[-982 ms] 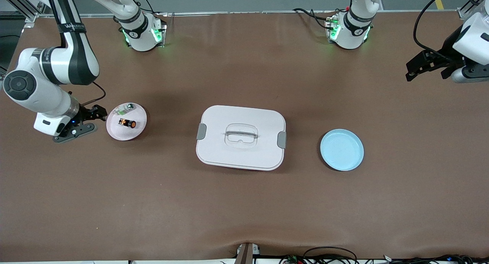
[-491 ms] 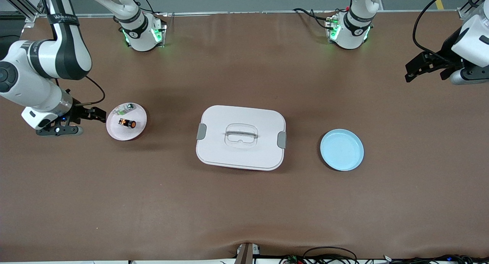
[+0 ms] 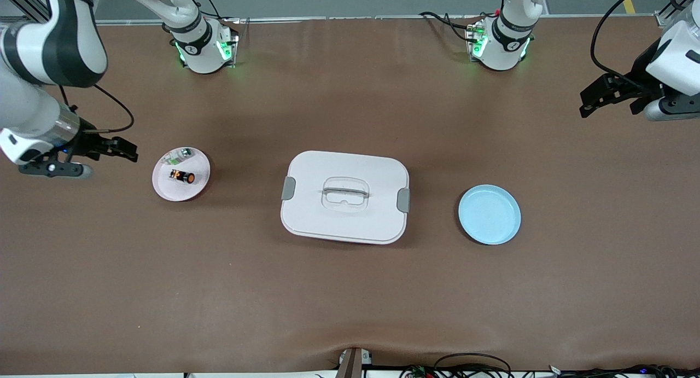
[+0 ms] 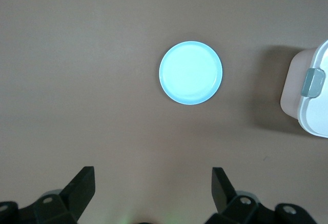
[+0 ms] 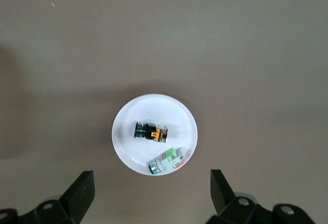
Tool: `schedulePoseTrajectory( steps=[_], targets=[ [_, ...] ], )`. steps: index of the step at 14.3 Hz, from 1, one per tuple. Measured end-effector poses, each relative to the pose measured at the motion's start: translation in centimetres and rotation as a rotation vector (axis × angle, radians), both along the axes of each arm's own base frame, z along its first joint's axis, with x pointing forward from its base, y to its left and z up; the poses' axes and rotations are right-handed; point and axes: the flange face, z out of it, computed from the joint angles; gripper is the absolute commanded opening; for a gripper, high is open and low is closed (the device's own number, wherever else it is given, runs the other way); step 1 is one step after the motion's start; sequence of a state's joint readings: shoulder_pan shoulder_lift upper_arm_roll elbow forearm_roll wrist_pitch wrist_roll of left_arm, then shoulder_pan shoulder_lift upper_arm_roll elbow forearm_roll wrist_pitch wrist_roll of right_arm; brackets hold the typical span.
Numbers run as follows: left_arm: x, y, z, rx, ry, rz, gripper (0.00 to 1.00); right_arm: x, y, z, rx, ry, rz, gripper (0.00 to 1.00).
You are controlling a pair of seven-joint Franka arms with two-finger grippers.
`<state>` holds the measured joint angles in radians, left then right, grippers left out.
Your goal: Transfer orange switch to right arm and place
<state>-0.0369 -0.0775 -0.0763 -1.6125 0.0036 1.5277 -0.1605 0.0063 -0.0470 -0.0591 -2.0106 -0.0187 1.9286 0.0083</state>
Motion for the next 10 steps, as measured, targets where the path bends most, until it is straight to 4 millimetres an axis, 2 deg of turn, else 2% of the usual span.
schedulePoseTrajectory(
  steps=[5,10],
  targets=[
    [0.0,-0.3,0.1,0.000,-0.003,-0.004,1.00,1.4,0.4,7.5,-0.005,-0.076,0.007,1.00],
    [0.0,-0.3,0.1,0.000,-0.003,-0.004,1.00,2.6,0.3,10.3,-0.009,-0.136,0.006,1.00]
  ],
)
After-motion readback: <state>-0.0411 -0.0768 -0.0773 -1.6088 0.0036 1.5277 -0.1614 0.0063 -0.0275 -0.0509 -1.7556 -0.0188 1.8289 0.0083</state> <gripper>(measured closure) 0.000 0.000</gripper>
